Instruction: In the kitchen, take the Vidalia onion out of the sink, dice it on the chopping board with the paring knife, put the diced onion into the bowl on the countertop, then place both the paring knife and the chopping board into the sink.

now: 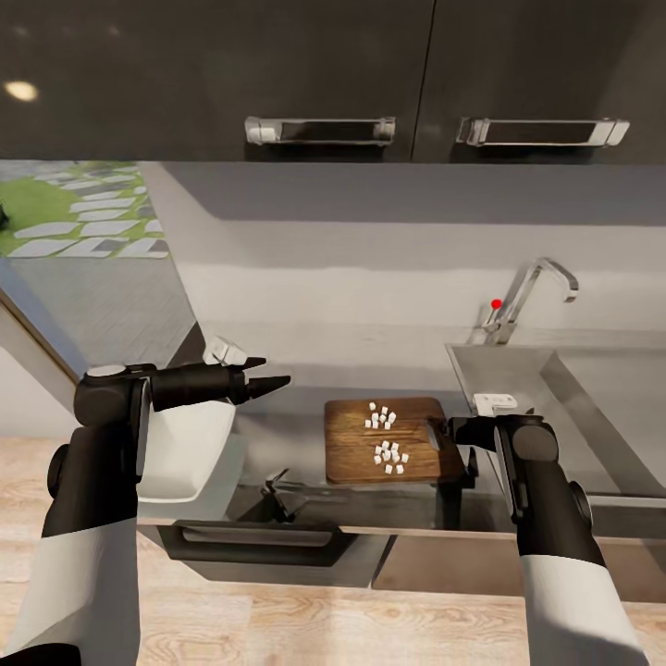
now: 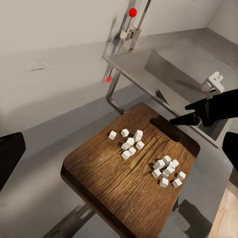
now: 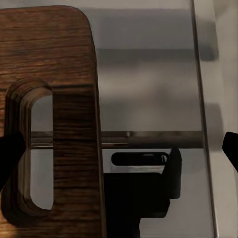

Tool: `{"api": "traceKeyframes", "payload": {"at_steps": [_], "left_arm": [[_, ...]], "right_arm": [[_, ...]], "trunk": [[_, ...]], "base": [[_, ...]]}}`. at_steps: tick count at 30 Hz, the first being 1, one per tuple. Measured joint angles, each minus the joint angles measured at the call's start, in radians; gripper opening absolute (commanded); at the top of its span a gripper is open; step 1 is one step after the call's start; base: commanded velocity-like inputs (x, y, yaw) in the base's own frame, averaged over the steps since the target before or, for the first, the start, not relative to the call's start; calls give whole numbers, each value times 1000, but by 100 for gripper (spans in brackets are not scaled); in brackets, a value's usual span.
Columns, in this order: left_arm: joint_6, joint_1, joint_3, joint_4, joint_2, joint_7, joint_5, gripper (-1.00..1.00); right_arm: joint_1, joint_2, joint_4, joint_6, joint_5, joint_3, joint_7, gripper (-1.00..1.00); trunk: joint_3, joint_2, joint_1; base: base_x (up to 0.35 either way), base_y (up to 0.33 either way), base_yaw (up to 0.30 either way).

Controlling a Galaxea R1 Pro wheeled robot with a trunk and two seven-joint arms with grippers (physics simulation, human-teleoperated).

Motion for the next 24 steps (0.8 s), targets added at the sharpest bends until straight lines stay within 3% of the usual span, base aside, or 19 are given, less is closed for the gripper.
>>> {"api": "traceKeyframes", "payload": {"at_steps": [24], "left_arm": [[0, 0, 0, 0, -1, 0, 0, 100]], "right_arm": [[0, 0, 0, 0, 1, 0, -1, 100]], "trunk": [[-5, 0, 0]], "base": [[0, 0, 0]]}}
